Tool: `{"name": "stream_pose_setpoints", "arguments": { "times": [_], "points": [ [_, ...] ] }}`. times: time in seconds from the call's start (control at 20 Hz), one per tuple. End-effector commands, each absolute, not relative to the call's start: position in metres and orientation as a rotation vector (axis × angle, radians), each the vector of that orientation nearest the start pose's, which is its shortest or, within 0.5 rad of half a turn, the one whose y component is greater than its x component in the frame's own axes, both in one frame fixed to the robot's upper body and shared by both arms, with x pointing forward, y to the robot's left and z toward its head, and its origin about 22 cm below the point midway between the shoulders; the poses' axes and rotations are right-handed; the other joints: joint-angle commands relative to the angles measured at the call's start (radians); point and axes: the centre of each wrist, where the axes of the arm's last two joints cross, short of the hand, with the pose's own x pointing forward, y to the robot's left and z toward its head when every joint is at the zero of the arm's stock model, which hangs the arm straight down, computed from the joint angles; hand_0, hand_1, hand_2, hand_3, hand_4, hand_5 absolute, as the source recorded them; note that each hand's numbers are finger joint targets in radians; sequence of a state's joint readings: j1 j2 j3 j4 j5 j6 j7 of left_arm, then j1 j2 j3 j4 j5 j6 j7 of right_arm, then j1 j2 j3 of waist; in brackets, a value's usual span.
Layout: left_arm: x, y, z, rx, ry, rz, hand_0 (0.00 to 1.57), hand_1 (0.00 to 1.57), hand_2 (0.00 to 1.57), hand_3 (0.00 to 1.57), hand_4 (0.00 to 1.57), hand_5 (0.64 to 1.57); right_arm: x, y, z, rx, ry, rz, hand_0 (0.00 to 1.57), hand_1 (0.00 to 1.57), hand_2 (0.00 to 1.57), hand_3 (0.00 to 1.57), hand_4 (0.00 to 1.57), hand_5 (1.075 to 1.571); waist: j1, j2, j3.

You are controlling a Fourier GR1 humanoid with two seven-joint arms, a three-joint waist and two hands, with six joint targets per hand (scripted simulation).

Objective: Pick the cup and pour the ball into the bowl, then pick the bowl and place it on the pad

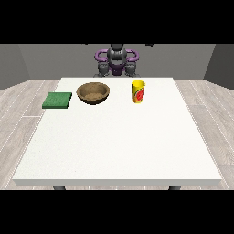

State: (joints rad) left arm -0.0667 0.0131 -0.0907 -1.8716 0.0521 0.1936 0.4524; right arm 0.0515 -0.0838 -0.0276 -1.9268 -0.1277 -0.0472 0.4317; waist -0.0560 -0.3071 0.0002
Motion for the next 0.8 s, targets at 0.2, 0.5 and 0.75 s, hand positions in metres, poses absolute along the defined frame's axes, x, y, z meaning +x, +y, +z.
{"name": "stream_pose_setpoints", "arguments": {
  "times": [0.2,0.5,0.75],
  "points": [
    [0.276,0.187,0.100,0.019,-1.744,0.063,0.00,0.00,0.00,0.00,0.59,1.550,0.236,-0.233,0.103,0.071,-1.712,-0.038,0.00,0.00,0.00,0.00,0.72,1.546,-0.044,0.316,-0.0002],
    [0.281,0.223,0.063,0.082,-1.890,0.053,0.00,0.00,0.00,0.00,0.57,1.507,0.243,-0.251,0.093,0.079,-1.824,-0.039,0.00,0.00,0.00,0.00,0.68,1.539,-0.036,0.472,-0.0006],
    [0.297,0.203,0.031,0.109,-1.921,0.027,0.00,0.00,0.00,0.00,0.41,1.484,0.258,-0.259,0.103,0.071,-1.898,-0.004,0.00,0.00,0.00,0.00,0.68,1.547,-0.069,0.554,-0.0008]
  ]
}}
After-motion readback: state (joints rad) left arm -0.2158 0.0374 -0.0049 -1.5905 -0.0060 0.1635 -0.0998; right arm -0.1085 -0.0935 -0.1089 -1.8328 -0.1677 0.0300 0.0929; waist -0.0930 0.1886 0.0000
